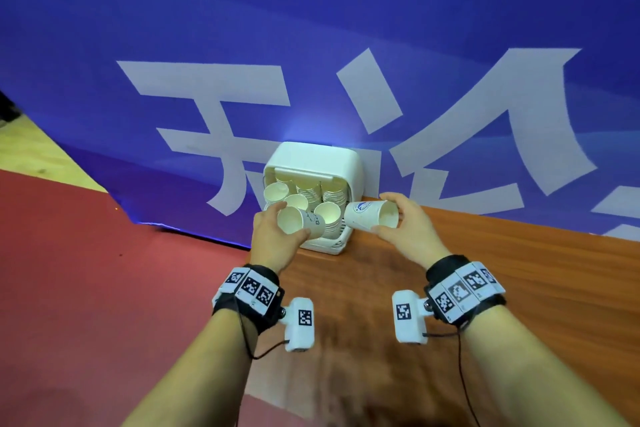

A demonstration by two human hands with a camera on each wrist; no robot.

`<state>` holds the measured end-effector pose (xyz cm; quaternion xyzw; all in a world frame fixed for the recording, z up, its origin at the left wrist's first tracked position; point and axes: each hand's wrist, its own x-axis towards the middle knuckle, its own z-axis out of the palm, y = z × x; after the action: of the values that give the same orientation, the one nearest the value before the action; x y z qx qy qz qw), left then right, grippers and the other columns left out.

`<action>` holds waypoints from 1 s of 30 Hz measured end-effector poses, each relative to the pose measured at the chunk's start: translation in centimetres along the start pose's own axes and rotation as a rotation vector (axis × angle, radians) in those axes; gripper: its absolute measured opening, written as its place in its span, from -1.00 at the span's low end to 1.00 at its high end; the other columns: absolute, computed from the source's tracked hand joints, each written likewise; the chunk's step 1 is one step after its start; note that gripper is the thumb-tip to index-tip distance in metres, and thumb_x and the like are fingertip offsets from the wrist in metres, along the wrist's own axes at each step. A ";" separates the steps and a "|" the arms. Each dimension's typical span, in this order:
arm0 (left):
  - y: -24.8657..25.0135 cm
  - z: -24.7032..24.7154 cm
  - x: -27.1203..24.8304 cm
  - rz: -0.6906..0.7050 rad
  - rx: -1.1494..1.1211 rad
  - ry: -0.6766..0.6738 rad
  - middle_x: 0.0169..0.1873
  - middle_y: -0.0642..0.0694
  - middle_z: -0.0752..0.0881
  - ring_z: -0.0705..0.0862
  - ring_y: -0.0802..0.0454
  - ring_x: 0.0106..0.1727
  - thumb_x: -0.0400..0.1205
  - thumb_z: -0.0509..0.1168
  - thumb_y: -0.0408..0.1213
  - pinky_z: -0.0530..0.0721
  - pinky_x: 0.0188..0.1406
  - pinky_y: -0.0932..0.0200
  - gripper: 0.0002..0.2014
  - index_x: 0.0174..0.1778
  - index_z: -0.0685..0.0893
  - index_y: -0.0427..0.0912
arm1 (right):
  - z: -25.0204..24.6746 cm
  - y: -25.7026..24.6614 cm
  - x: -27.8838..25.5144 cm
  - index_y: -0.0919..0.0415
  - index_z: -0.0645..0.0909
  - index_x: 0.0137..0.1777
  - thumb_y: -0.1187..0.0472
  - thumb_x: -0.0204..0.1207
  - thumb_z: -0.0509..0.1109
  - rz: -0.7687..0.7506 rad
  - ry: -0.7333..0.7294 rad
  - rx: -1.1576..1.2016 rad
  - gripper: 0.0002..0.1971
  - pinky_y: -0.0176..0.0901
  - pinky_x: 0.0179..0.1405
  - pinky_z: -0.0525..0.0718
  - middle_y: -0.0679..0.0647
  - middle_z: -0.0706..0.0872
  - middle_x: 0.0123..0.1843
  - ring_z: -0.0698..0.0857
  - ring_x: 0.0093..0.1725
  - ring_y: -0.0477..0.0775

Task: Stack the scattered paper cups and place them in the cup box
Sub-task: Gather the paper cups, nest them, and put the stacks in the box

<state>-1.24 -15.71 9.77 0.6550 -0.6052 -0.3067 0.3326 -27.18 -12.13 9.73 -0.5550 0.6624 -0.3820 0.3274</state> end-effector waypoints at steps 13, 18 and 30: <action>-1.1 5.4 10.7 0.119 0.213 -0.172 0.30 -0.17 0.46 0.56 -0.15 0.29 0.34 0.62 -0.21 0.49 0.40 0.03 -0.25 0.46 0.51 -0.08 | 1.1 2.2 7.2 -0.20 0.50 0.40 0.11 0.31 0.64 0.086 0.002 -0.003 -0.34 0.11 0.39 0.58 0.00 0.56 0.33 0.60 0.32 0.04; -1.5 7.4 12.2 0.178 0.268 -0.223 0.29 -0.18 0.52 0.51 -0.14 0.33 0.34 0.62 -0.18 0.44 0.39 0.05 -0.27 0.42 0.54 -0.22 | 0.7 3.0 7.4 -0.19 0.51 0.42 0.13 0.32 0.63 0.149 0.016 -0.010 -0.34 0.03 0.39 0.58 -0.05 0.54 0.31 0.59 0.33 0.01; -3.4 10.7 14.7 0.383 0.493 -0.328 0.30 -0.13 0.57 0.59 -0.17 0.28 0.27 0.61 -0.03 0.58 0.26 -0.06 -0.26 0.36 0.58 -0.17 | 2.4 3.4 9.7 -0.21 0.45 0.47 0.11 0.29 0.60 0.214 0.050 0.028 -0.28 0.09 0.39 0.60 -0.07 0.53 0.34 0.58 0.34 0.00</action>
<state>-6.66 -30.89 0.74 0.5322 -0.8183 -0.1847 0.1142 -28.41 -21.71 5.55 -0.4668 0.7204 -0.3679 0.3575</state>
